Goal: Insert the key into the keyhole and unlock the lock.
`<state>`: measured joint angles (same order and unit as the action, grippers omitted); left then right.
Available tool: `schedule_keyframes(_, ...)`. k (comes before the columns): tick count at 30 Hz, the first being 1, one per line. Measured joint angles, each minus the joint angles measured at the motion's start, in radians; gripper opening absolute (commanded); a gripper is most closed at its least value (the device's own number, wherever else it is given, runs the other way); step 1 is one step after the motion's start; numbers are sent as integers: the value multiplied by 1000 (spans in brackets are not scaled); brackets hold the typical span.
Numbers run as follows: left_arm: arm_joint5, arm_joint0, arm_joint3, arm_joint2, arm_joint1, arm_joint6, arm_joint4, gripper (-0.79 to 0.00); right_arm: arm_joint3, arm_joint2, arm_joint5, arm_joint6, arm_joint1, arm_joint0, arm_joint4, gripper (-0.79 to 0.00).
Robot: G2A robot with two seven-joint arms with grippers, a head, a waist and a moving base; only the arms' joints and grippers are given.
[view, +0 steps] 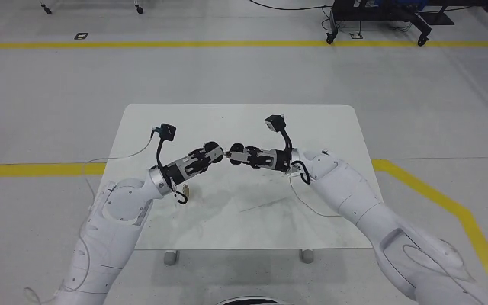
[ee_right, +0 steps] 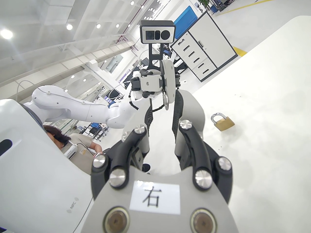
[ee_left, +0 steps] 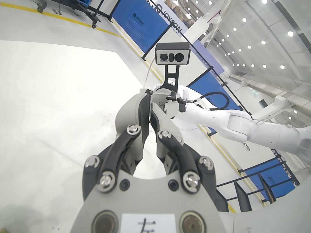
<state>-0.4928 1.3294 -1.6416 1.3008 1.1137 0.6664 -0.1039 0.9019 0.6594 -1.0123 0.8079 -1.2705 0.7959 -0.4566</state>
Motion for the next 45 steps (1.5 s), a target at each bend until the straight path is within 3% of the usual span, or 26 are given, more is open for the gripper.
schedule_keyframes(6,-12,6,-8,-4,-2,-4,-17,-785,-1,-7,0,0,1,-3,-2,-727)
schedule_keyframes(8,-16,7,-9,-7,-3,-3,-20,-785,-3,-11,0,0,0,-6,-5,-785)
schedule_keyframes(17,-21,7,-2,-9,-6,-9,-19,-785,-14,-26,0,0,-5,-12,-15,-785)
schedule_keyframes(18,-18,9,-3,-8,-6,-18,-27,-646,-13,-29,0,0,-5,-13,-15,-785)
schedule_keyframes(19,-14,10,-5,-9,-6,-23,-31,0,-13,-30,0,0,-5,-14,-15,-785)
schedule_keyframes(28,-6,25,-16,37,-14,-59,-29,0,-1,-12,0,0,2,-4,-29,-785)
schedule_keyframes(32,-3,69,-56,153,-31,-96,-98,0,-3,42,0,0,20,13,-26,-785)
schedule_keyframes(35,-11,149,-135,260,-50,-56,-152,0,-1,111,0,0,42,37,-17,-785)
schedule_keyframes(40,-10,324,-323,376,-76,101,-458,0,14,180,0,0,62,62,0,-785)
schedule_keyframes(45,134,432,-410,330,-77,91,-853,0,13,177,0,0,61,61,-1,-785)
